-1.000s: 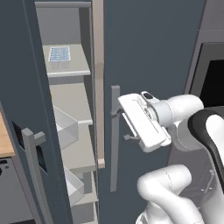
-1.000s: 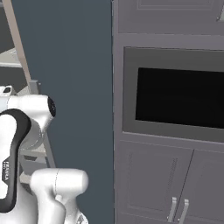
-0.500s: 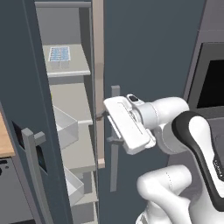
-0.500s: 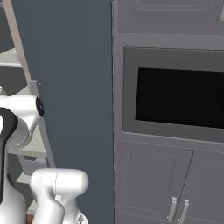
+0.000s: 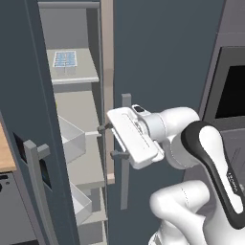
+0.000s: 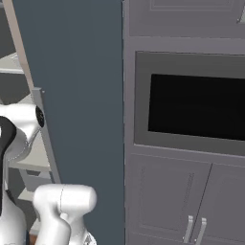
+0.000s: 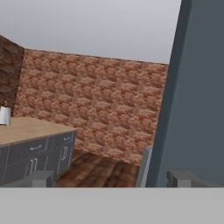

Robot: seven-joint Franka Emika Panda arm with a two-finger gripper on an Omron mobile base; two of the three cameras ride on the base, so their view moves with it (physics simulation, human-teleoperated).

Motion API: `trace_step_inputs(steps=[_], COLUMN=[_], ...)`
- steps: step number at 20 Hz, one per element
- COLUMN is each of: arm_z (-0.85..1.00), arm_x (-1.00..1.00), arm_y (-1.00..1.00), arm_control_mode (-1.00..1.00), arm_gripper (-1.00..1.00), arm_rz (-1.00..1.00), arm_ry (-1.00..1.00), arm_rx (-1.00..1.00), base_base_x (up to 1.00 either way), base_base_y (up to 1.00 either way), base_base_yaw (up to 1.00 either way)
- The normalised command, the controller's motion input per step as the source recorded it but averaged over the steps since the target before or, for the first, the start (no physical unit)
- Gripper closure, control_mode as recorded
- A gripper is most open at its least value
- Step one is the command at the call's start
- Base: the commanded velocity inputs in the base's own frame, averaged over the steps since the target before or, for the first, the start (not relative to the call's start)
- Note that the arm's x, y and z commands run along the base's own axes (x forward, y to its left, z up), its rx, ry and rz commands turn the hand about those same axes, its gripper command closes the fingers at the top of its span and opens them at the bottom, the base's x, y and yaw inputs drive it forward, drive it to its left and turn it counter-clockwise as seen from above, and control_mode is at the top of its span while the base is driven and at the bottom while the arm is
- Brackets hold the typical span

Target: Open the freezer door, pick up the ice cube tray from the freezer, and place it on the dining counter.

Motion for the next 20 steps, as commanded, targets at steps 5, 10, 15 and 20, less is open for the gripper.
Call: trace_step_inputs(steps=[5, 10, 15, 20], arm_z=[0.0, 0.0, -0.01, -0.24], arm_x=[0.06, 0.13, 0.22, 0.26], arm_y=[-0.15, -0.45, -0.34, -0.06], arm_control_mode=[-1.0, -1.0, -1.0, -1.0], arm_gripper=[-1.0, -1.0, -1.0, -1.0], arm_rz=[0.0, 0.0, 0.0, 0.0], arm_ry=[0.01, 0.0, 0.0, 0.0], arm_rx=[0.04, 0.08, 0.07, 0.01], base_base_x=[0.0, 0.0, 0.0, 0.0], base_base_y=[0.0, 0.0, 0.0, 0.0], base_base_yaw=[0.0, 0.0, 0.0, 0.0])
